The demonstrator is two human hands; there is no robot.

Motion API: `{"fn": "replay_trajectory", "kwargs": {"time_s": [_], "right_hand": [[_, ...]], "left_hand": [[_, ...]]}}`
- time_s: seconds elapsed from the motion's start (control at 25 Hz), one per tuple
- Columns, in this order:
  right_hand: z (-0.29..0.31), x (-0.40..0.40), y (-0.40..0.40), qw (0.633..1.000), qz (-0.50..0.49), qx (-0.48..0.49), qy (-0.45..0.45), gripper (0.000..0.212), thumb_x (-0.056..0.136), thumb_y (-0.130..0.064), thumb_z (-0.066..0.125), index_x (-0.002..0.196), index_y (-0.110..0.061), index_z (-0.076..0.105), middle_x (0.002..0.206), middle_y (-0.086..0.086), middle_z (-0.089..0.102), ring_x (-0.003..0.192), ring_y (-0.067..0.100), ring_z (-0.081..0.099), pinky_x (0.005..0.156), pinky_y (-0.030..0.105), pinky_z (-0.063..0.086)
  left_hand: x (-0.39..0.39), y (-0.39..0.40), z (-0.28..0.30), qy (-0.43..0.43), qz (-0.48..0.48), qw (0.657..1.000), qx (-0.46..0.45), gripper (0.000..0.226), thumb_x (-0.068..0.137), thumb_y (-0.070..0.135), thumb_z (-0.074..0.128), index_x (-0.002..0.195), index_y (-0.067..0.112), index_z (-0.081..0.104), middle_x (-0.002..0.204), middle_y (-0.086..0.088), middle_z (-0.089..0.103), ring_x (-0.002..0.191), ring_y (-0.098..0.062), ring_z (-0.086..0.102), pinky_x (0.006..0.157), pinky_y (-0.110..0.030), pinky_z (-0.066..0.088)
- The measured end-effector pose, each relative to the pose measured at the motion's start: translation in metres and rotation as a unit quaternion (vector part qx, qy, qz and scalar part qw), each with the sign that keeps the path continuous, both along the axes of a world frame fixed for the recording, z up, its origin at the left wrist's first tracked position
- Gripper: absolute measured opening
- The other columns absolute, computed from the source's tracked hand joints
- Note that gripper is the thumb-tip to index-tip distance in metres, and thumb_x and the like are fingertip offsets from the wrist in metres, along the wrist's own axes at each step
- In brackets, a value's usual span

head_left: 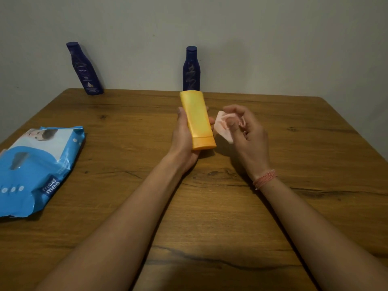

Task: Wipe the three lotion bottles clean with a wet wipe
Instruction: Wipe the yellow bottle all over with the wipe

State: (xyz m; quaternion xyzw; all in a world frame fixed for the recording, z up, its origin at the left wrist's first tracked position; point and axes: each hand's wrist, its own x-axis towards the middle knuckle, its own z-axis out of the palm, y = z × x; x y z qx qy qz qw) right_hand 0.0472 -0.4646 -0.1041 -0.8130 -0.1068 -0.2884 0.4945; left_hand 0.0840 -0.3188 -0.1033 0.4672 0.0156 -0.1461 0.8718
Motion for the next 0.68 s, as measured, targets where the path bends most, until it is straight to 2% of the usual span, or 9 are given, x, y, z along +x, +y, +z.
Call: {"fn": "replay_trajectory", "kwargs": {"time_s": [0.08, 0.16, 0.28, 0.36, 0.44, 0.52, 0.6, 0.64, 0.68], "right_hand": [[0.0, -0.006, 0.014, 0.995, 0.074, -0.058, -0.008, 0.035, 0.104, -0.019, 0.042, 0.138, -0.019, 0.048, 0.146, -0.005, 0.045, 0.133, 0.007, 0.043, 0.108, 0.026, 0.042], [-0.003, -0.01, 0.03, 0.985, 0.121, -0.125, 0.007, 0.045, 0.106, -0.021, 0.033, 0.15, -0.018, 0.032, 0.16, -0.006, 0.022, 0.148, 0.008, 0.019, 0.121, 0.031, 0.02], [-0.004, -0.001, 0.021, 0.992, 0.048, -0.107, 0.036, 0.052, 0.105, -0.031, 0.024, 0.156, -0.021, 0.013, 0.164, -0.004, 0.004, 0.151, 0.007, -0.002, 0.124, 0.045, 0.004], [-0.004, 0.006, 0.005, 0.996, 0.009, -0.062, 0.059, 0.056, 0.104, -0.036, 0.021, 0.156, -0.021, 0.007, 0.165, -0.003, -0.003, 0.15, 0.008, -0.007, 0.123, 0.046, 0.0], [-0.005, 0.004, 0.006, 0.993, 0.042, -0.076, 0.075, 0.057, 0.103, -0.036, 0.021, 0.156, -0.021, 0.006, 0.164, -0.004, -0.004, 0.15, 0.007, -0.007, 0.124, 0.043, 0.0], [-0.006, -0.006, 0.025, 0.981, 0.124, -0.127, 0.08, 0.056, 0.104, -0.035, 0.023, 0.156, -0.021, 0.008, 0.164, -0.005, -0.001, 0.15, 0.004, -0.005, 0.124, 0.039, 0.003], [-0.009, -0.012, 0.041, 0.966, 0.193, -0.159, 0.069, 0.055, 0.105, -0.032, 0.026, 0.156, -0.018, 0.01, 0.165, -0.003, 0.003, 0.15, 0.006, -0.003, 0.124, 0.04, 0.005], [-0.009, -0.013, 0.044, 0.964, 0.199, -0.162, 0.062, 0.055, 0.105, -0.031, 0.027, 0.156, -0.017, 0.01, 0.165, -0.002, 0.003, 0.15, 0.007, -0.002, 0.124, 0.041, 0.005], [-0.009, -0.012, 0.042, 0.97, 0.182, -0.151, 0.059, 0.055, 0.105, -0.031, 0.027, 0.156, -0.018, 0.01, 0.165, -0.002, 0.003, 0.15, 0.007, -0.002, 0.124, 0.043, 0.005]], "left_hand": [[-0.007, -0.007, 0.001, -0.027, -0.051, 0.998, 0.037, 0.062, 0.102, 0.058, 0.026, 0.137, 0.014, 0.052, 0.114, -0.016, 0.07, 0.1, -0.029, 0.07, 0.083, -0.042, 0.058], [-0.013, -0.013, 0.002, -0.056, -0.084, 0.994, 0.049, 0.051, 0.105, 0.05, 0.029, 0.131, 0.015, 0.055, 0.119, -0.015, 0.067, 0.107, -0.026, 0.067, 0.087, -0.038, 0.057], [-0.019, -0.018, 0.003, -0.1, -0.165, 0.979, 0.07, 0.051, 0.106, 0.045, 0.026, 0.145, 0.018, 0.046, 0.134, -0.014, 0.061, 0.12, -0.027, 0.062, 0.097, -0.04, 0.052], [-0.022, -0.021, 0.002, -0.104, -0.204, 0.97, 0.086, 0.054, 0.106, 0.047, 0.025, 0.151, 0.021, 0.037, 0.14, -0.013, 0.058, 0.125, -0.027, 0.059, 0.103, -0.042, 0.049], [-0.021, -0.021, 0.002, -0.089, -0.183, 0.977, 0.071, 0.055, 0.106, 0.049, 0.025, 0.151, 0.021, 0.038, 0.14, -0.013, 0.058, 0.124, -0.026, 0.06, 0.104, -0.043, 0.049], [-0.015, -0.012, 0.005, -0.046, -0.097, 0.994, 0.017, 0.056, 0.105, 0.051, 0.029, 0.142, 0.014, 0.05, 0.129, -0.014, 0.063, 0.113, -0.024, 0.065, 0.097, -0.038, 0.052], [-0.007, 0.0, 0.008, -0.011, -0.021, 1.0, -0.021, 0.055, 0.103, 0.053, 0.033, 0.117, 0.009, 0.063, 0.107, -0.01, 0.067, 0.094, -0.02, 0.065, 0.085, -0.035, 0.052], [-0.005, 0.002, 0.009, -0.015, -0.014, 1.0, -0.009, 0.054, 0.103, 0.053, 0.034, 0.112, 0.009, 0.064, 0.105, -0.01, 0.067, 0.093, -0.02, 0.065, 0.085, -0.035, 0.052], [-0.007, 0.001, 0.009, -0.032, -0.03, 0.999, 0.023, 0.055, 0.104, 0.052, 0.032, 0.119, 0.009, 0.062, 0.111, -0.012, 0.068, 0.099, -0.022, 0.066, 0.089, -0.037, 0.052]]}}
